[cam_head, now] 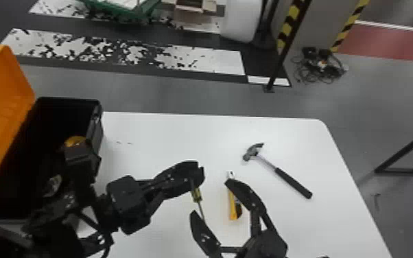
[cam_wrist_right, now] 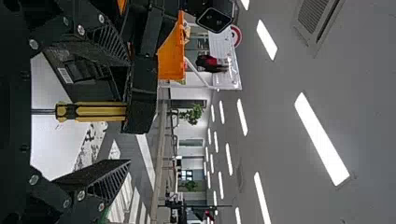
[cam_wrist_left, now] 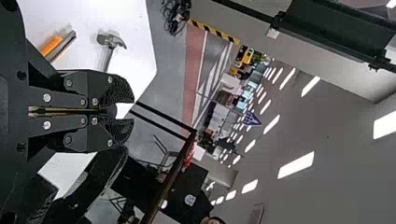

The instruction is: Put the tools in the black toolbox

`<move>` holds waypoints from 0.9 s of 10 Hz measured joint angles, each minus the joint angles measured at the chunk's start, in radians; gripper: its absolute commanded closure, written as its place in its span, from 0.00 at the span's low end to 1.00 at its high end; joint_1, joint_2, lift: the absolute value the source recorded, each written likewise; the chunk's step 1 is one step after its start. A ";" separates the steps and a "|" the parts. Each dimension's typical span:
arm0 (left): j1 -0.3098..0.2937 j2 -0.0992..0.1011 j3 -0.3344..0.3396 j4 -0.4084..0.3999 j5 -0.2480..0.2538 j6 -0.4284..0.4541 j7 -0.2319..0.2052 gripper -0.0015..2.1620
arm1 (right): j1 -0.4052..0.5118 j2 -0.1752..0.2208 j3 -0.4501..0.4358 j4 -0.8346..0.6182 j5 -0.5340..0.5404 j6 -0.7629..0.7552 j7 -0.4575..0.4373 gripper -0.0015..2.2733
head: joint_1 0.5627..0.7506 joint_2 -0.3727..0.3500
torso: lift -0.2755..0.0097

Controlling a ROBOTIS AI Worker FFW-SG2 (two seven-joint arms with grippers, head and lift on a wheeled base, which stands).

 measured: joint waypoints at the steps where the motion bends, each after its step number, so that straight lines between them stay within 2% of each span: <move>1: -0.008 0.000 0.012 0.004 -0.003 0.000 0.000 0.83 | 0.008 0.000 -0.006 0.006 -0.002 -0.014 -0.001 0.02 | 0.70 0.31 | 0.83; 4: -0.040 -0.005 0.069 0.023 -0.047 0.003 0.001 0.83 | 0.028 -0.002 -0.032 0.018 -0.019 -0.039 -0.001 0.02 | 0.70 0.34 | 0.83; 6: -0.045 -0.009 0.143 0.016 -0.051 0.058 -0.005 0.83 | 0.035 -0.002 -0.041 0.022 -0.021 -0.040 -0.002 0.02 | 0.70 0.41 | 0.83; 9: -0.039 -0.023 0.245 0.003 -0.056 0.064 -0.008 0.83 | 0.035 -0.001 -0.046 0.024 -0.022 -0.039 -0.004 0.03 | 0.70 0.49 | 0.83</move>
